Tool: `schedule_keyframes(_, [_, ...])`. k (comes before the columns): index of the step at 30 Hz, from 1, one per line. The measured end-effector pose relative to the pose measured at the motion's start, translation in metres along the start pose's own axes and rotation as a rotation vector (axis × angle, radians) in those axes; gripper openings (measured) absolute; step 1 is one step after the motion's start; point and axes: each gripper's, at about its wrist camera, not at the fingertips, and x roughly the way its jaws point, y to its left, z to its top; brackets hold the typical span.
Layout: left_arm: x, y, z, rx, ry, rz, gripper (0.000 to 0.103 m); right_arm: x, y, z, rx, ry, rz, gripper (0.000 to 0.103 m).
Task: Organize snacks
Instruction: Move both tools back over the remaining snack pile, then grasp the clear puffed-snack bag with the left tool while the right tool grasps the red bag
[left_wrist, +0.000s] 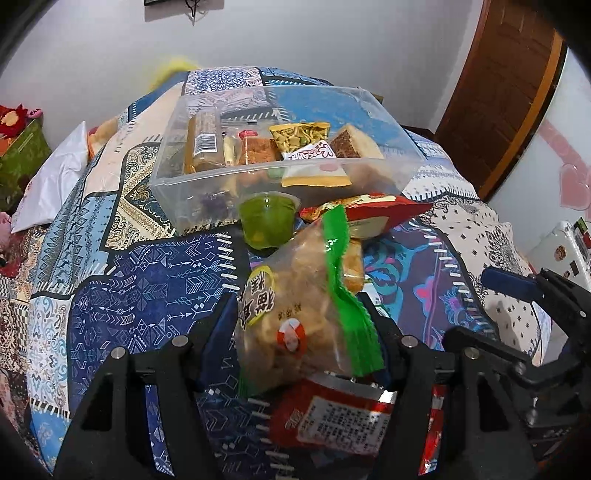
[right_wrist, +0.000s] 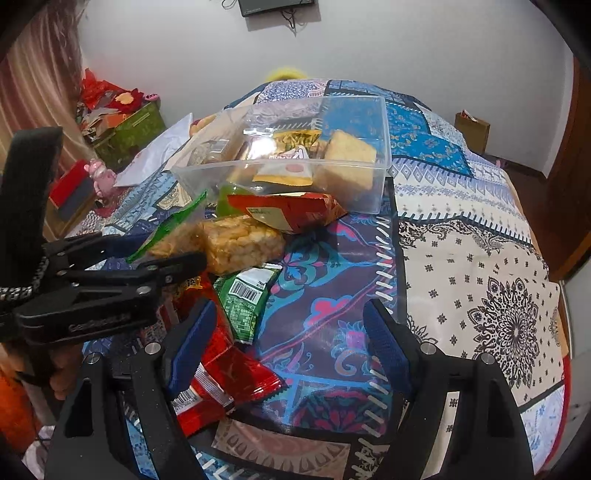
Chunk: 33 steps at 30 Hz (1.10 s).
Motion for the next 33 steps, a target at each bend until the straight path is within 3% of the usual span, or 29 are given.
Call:
schedule_keyframes(1, [0.001,0.001,-0.001,0.000,0.001,0.000,0.055,0.000,0.000,0.000,0.002,0.001,0.008,0.079])
schedule_keyframes(5, [0.000,0.005,-0.004,0.012,-0.015,0.014,0.046,0.000,0.005,0.001,0.006,0.004,0.035,0.079])
schedule_keyframes(21, [-0.070,0.045,-0.038,-0.042,-0.092,0.041,0.045,0.030,0.061,-0.015,-0.115,0.100,0.113,0.079])
schedule_keyframes(33, [-0.073,0.056,-0.065,-0.103,-0.056,0.019,0.045,0.038,0.083,-0.028,-0.167,0.181,0.168,0.081])
